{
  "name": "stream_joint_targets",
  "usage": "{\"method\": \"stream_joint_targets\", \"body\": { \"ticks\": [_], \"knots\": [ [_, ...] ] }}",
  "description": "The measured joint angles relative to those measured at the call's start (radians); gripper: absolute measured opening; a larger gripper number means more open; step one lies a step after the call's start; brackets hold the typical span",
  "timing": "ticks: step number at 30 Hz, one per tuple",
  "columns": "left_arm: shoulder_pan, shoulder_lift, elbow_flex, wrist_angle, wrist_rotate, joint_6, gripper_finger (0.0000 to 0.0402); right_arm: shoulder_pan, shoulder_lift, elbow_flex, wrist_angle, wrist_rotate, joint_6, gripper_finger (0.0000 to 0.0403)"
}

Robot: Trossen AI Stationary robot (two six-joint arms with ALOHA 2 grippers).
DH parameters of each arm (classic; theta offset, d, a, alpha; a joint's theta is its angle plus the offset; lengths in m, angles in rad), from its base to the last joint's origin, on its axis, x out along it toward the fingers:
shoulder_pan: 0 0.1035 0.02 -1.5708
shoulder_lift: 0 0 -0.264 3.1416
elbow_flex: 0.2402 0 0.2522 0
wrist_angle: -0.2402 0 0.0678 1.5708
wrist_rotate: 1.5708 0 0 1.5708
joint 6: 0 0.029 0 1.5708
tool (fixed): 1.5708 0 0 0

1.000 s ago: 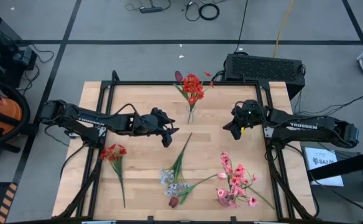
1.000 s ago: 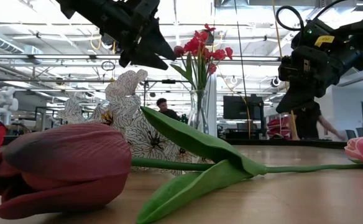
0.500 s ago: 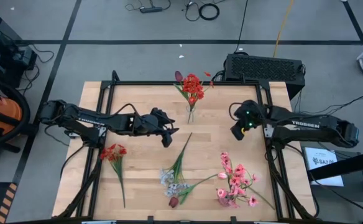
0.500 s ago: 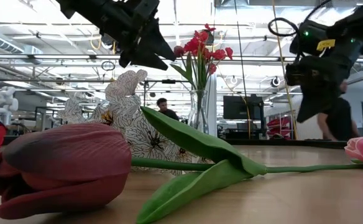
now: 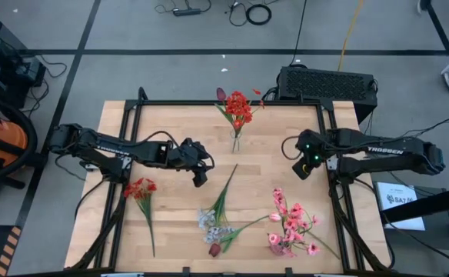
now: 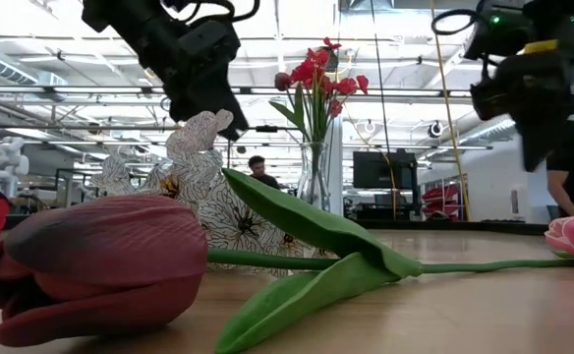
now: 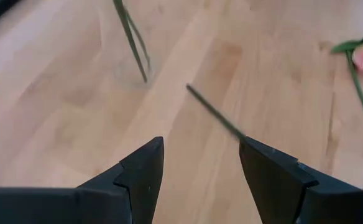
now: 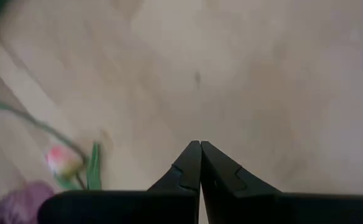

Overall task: Sort flowers into vase by color
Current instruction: Put the top orange flowers into the transparent vase

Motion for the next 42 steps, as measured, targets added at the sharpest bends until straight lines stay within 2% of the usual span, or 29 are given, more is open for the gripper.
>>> {"method": "stream_joint_targets", "body": {
  "ticks": [9,16,21,27,34,42],
  "knots": [
    [-0.018,0.000,0.000,-0.144,0.069,-0.016,0.0216,0.289,0.003,0.000,-0.114,-0.016,0.343,0.0000],
    [-0.045,0.000,0.000,-0.238,0.069,-0.016,0.0216,0.563,0.003,0.000,-0.016,0.016,0.612,0.0000],
    [-0.067,0.000,0.000,-0.254,0.068,-0.015,0.0216,0.704,0.030,0.000,0.073,0.045,0.762,0.0000],
    [-0.083,0.000,0.000,-0.263,0.067,-0.007,0.0216,0.811,0.140,0.000,0.110,0.045,0.866,0.0000],
    [-0.085,0.000,0.000,-0.266,0.063,-0.006,0.0216,0.884,0.276,-0.001,0.240,0.044,0.925,0.0004],
    [-0.085,0.000,0.000,-0.266,0.061,-0.008,0.0216,0.950,0.369,-0.001,0.311,0.043,0.959,0.0054]
  ]
}}
